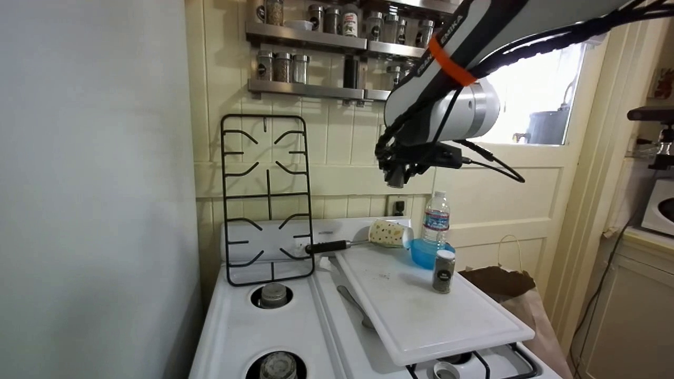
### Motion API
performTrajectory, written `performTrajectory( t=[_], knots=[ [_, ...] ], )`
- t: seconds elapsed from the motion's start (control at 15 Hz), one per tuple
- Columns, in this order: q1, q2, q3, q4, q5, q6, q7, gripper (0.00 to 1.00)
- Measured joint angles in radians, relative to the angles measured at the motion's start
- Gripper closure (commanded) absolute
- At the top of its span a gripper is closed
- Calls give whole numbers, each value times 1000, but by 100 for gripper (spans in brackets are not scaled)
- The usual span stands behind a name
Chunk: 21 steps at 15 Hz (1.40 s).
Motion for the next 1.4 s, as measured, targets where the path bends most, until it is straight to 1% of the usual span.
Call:
performTrajectory(
  t=[0.07, 0.13, 0.2, 0.27, 0.33, 0.47, 1.4],
  knots=[
    [75, 22, -77, 8, 21, -22, -56, 76],
    [152, 34, -152, 16, 58, -51, -114, 51],
    [234, 39, -225, 21, 103, -91, -169, 51],
    [290, 38, -271, 22, 129, -115, -199, 51],
    [321, 37, -291, 22, 140, -123, -208, 51],
    [337, 37, -297, 21, 144, -124, -209, 51],
    [337, 38, -301, 20, 150, -124, -221, 51]
  ],
)
